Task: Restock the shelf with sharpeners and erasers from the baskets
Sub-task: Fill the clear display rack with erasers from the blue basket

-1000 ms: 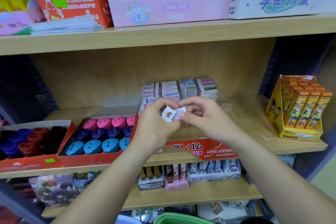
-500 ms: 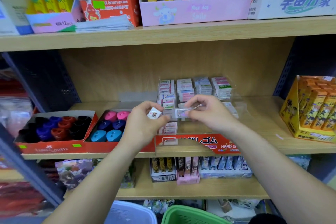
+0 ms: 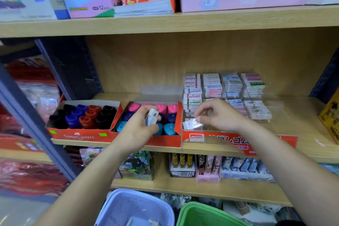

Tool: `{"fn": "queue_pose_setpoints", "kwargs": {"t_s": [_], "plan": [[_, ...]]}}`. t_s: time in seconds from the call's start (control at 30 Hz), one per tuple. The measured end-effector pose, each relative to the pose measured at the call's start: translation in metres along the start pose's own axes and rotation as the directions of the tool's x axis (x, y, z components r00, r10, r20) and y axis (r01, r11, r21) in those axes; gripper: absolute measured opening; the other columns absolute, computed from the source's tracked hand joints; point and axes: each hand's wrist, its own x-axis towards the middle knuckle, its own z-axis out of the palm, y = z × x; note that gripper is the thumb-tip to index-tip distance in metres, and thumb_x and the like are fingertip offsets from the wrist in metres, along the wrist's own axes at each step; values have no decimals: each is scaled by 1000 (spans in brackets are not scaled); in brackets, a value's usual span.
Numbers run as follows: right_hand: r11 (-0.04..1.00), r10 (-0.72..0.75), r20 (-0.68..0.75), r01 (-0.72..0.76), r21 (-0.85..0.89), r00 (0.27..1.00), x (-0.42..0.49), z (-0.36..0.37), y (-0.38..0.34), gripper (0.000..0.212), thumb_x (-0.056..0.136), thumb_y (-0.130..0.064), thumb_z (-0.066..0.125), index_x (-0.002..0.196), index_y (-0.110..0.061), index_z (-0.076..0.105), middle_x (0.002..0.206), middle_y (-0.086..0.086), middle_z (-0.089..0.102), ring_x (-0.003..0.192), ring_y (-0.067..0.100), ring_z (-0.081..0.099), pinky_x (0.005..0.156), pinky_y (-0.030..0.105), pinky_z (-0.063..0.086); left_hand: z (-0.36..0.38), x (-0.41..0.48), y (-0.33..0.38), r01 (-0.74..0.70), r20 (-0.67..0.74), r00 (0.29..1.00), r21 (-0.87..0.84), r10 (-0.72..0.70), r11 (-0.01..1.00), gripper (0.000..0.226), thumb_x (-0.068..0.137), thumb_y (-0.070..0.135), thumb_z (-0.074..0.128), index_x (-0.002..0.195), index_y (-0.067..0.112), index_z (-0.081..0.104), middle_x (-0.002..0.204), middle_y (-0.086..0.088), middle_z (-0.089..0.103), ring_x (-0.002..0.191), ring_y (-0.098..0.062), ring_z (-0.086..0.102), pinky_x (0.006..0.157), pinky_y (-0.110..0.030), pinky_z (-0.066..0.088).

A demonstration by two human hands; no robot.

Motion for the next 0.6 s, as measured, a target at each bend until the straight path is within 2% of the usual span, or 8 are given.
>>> {"fn": "queue_pose_setpoints", "kwargs": {"t_s": [0.1, 0.17, 0.23, 0.3, 0.37, 0.43, 0.5, 0.6], "plan": [[998, 12, 97, -7, -55, 995, -2, 2, -1, 8, 92, -23, 72, 88, -27, 76, 90, -12, 75, 85, 5, 69, 86, 32, 57, -1, -1, -4, -58, -15, 998, -29, 58, 998, 35, 93, 4, 69, 123, 19, 61, 110, 4, 73, 102, -15, 69, 85, -33, 60], [996, 36, 136, -23, -91, 990, -2, 3, -4, 12, 96, -31, 66, 90, -29, 77, 93, -13, 75, 87, 1, 68, 87, 31, 56, 0, -1, -4, -62, -34, 998, -50, 60, 997, 35, 89, 6, 75, 121, 17, 65, 106, 5, 75, 101, -15, 72, 84, -33, 62], [994, 39, 66, -32, -101, 997, -4, 3, -8, 17, 99, -33, 61, 88, -31, 75, 93, -16, 74, 86, 1, 67, 83, 29, 54, 3, -2, -3, -58, -50, 997, -77, 54, 995, 36, 85, 9, 80, 117, 18, 68, 102, 4, 77, 98, -16, 73, 79, -33, 62], [995, -13, -89, 4, -97, 996, -8, 2, -16, 16, 100, -32, 59, 92, -33, 72, 95, -19, 71, 86, -5, 63, 80, 25, 49, 6, -4, -1, -64, -56, 997, -87, 59, 994, 35, 82, 10, 83, 113, 18, 70, 99, 2, 78, 92, -17, 74, 78, -35, 63], [998, -64, -160, 68, 16, 985, -13, 6, -30, 14, 100, -30, 60, 101, -29, 74, 94, -19, 71, 82, -10, 61, 75, 18, 46, 10, -6, 3, -71, -52, 997, -114, 65, 991, 34, 80, 10, 84, 110, 17, 70, 96, -2, 78, 84, -20, 75, 77, -36, 63], [969, -77, -98, 97, 227, 992, -17, 11, -45, 15, 99, -26, 62, 105, -23, 75, 91, -10, 74, 71, -6, 62, 65, 14, 45, 14, -8, 8, -76, -32, 997, -170, 72, 982, 35, 79, 8, 84, 111, 12, 69, 94, -6, 78, 78, -21, 75, 74, -36, 63], [927, -77, -26, 82, 366, 997, -18, 15, -56, 14, 98, -22, 65, 107, -18, 74, 88, 1, 75, 68, 6, 65, 57, 17, 48, 18, -9, 12, -75, -13, 997, -230, 74, 970, 37, 79, 6, 83, 112, 8, 68, 92, -10, 78, 76, -24, 75, 72, -38, 64], [902, -57, 9, 47, 429, 998, -15, 17, -59, 10, 95, -18, 70, 104, -14, 73, 79, 3, 72, 67, 15, 66, 57, 22, 53, 19, -10, 15, -80, -5, 997, -268, 81, 960, 35, 81, 6, 81, 113, 6, 67, 90, -12, 77, 76, -25, 74, 69, -38, 64]]}}
